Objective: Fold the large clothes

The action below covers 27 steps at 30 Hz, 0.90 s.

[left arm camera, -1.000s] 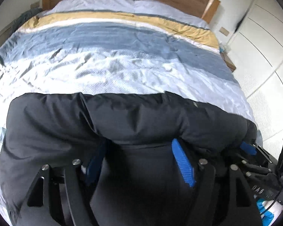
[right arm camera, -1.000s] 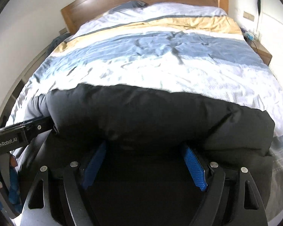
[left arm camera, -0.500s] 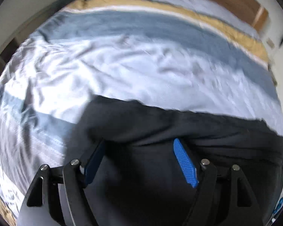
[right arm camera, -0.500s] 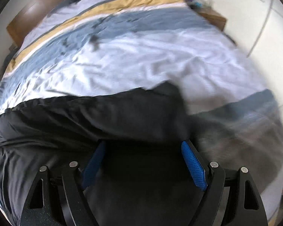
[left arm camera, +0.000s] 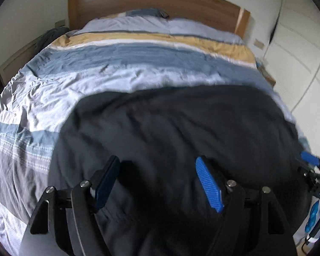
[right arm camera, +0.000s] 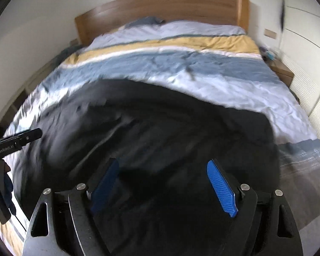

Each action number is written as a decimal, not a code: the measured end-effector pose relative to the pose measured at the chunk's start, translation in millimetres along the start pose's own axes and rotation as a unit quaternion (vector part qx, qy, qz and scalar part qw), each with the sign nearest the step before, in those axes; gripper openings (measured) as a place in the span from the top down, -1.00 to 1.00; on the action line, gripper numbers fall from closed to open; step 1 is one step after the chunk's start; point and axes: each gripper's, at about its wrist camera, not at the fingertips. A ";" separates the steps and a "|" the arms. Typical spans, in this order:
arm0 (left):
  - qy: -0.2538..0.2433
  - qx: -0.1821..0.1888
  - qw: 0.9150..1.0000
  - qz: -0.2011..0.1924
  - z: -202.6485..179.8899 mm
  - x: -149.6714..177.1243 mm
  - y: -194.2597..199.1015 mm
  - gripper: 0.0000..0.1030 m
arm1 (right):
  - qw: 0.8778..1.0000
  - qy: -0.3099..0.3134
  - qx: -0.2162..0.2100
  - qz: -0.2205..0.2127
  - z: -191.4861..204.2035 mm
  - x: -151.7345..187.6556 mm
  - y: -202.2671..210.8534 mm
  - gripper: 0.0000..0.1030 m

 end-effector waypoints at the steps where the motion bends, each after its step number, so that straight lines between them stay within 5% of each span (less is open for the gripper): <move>1: -0.002 -0.003 1.000 0.000 -2.2 7.2 -2.9 -0.41 | 1.000 0.002 0.004 0.002 1.8 3.5 -5.2 -0.67; 5: -0.010 -0.017 1.000 -0.008 -7.8 24.4 -5.2 -0.41 | 0.999 -0.031 0.009 0.015 -11.8 11.0 -20.2 -0.82; 27: 0.020 -0.040 0.999 -0.005 26.5 28.2 14.6 -0.41 | 0.989 -0.082 0.112 0.050 -87.1 20.7 -16.4 -0.84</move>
Point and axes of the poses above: each gripper's, at about its wrist camera, not at the fingertips, and y roughly against the way its jaws point, z to its left, x to its underside, and after that the axes turned 9 degrees about x, right-handed
